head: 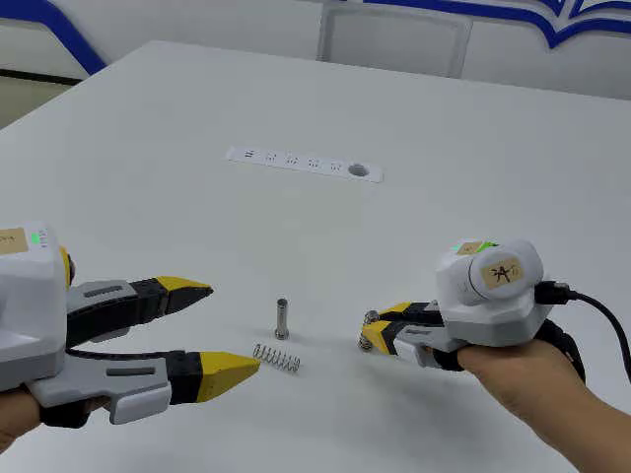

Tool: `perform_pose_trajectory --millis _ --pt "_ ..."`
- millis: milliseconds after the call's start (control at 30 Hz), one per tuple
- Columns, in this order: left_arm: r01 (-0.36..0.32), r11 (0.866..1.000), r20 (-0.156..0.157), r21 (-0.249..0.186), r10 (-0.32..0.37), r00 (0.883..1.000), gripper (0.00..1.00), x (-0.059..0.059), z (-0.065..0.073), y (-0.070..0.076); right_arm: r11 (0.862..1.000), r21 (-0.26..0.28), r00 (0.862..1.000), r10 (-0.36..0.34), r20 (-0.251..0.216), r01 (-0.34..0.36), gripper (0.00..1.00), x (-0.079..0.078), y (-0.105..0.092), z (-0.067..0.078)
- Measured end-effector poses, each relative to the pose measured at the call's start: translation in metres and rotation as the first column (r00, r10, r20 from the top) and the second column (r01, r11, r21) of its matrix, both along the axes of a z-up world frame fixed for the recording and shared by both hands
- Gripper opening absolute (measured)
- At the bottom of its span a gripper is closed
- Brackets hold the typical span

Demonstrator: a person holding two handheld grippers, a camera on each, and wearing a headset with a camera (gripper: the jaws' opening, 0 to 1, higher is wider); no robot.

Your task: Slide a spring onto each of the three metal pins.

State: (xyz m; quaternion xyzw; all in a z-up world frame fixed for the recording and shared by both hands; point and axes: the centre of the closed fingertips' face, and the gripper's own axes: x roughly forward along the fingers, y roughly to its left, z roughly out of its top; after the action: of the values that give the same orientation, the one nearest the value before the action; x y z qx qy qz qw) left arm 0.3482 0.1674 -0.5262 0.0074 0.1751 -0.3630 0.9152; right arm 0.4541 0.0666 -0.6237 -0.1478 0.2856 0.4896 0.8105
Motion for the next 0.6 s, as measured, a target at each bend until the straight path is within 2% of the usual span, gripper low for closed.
perform_pose_trajectory --millis 333,500,600 --pt "0.004 1.0 0.002 -0.001 -0.004 1.0 0.58 0.0 0.0 -0.001 1.0 -0.012 1.0 -0.015 -0.011 0.015 0.16 -0.01 -0.008 -0.002" --pt "0.007 1.0 0.004 -0.001 -0.007 1.0 0.58 -0.001 0.0 -0.002 1.0 -0.017 1.0 -0.008 -0.028 0.008 0.16 -0.025 -0.008 -0.007" --pt "0.008 1.0 0.003 0.001 -0.008 1.0 0.58 -0.001 0.0 -0.002 1.0 -0.014 0.999 0.015 -0.029 -0.016 0.16 -0.037 -0.001 -0.005"
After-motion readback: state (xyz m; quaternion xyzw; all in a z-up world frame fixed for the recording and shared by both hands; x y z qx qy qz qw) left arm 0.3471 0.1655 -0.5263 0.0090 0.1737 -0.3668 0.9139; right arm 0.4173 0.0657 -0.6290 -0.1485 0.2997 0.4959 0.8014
